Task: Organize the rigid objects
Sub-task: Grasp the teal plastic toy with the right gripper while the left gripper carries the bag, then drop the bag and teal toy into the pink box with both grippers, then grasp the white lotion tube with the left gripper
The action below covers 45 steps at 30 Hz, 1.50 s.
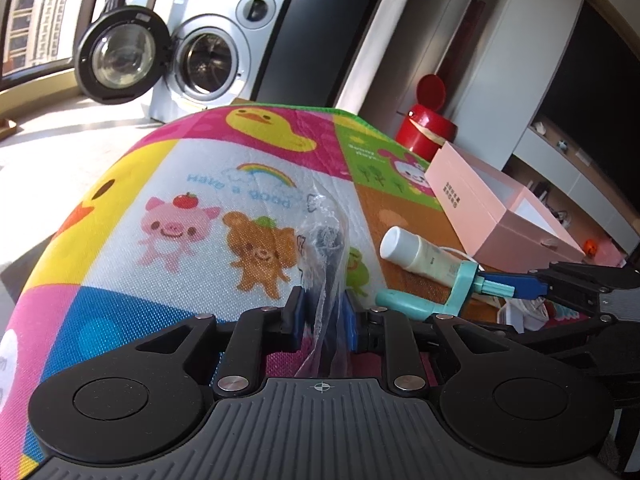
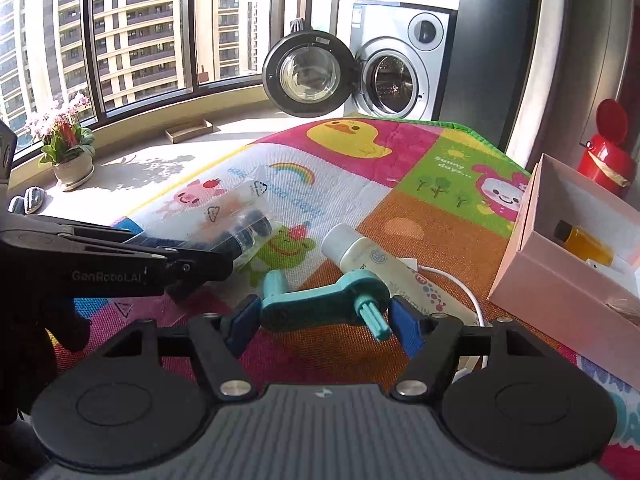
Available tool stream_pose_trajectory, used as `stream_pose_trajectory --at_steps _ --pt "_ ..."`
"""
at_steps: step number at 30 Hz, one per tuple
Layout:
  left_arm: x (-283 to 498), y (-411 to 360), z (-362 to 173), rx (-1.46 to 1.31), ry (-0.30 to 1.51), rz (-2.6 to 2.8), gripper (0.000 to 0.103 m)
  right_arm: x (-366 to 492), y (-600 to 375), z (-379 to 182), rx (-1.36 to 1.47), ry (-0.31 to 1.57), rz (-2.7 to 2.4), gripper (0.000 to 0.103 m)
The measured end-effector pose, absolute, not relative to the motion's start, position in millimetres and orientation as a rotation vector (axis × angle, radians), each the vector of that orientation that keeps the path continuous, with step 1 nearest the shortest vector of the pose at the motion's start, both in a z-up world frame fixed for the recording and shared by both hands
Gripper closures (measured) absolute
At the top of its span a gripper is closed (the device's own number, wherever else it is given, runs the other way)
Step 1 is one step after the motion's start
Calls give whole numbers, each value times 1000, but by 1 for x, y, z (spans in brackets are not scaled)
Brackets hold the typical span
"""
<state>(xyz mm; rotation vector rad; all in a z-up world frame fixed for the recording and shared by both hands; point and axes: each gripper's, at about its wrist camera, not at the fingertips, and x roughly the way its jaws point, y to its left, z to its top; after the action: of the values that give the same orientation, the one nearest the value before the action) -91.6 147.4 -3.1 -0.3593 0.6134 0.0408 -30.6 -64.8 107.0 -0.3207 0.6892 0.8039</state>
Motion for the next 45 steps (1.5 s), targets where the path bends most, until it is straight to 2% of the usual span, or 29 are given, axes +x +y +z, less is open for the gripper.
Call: stream_pose_trajectory --at_steps 10,15,22,26,30,34,39,42,45 --pt "-102 81 20 -172 635 -233 80 -54 -163 151 -305 574 671 33" --pt "-87 54 61 -134 535 -307 80 -59 -215 181 -244 462 559 33" --pt "-16 18 125 -134 391 -399 80 -49 -251 210 -215 346 455 33" --pt "48 3 140 -212 400 -422 80 -3 -251 222 -173 340 435 33" --pt "107 -6 131 -265 446 -441 79 58 -241 222 -94 332 433 33" --pt "126 -9 116 -227 486 -376 79 112 -231 197 -100 455 406 32" --pt "77 15 89 -159 517 -343 79 77 -241 156 -140 488 397 32" --pt "32 25 61 -147 572 -380 79 35 -238 131 -222 474 397 27" --pt "-7 22 35 -99 627 -388 79 6 -232 110 -247 504 424 27"
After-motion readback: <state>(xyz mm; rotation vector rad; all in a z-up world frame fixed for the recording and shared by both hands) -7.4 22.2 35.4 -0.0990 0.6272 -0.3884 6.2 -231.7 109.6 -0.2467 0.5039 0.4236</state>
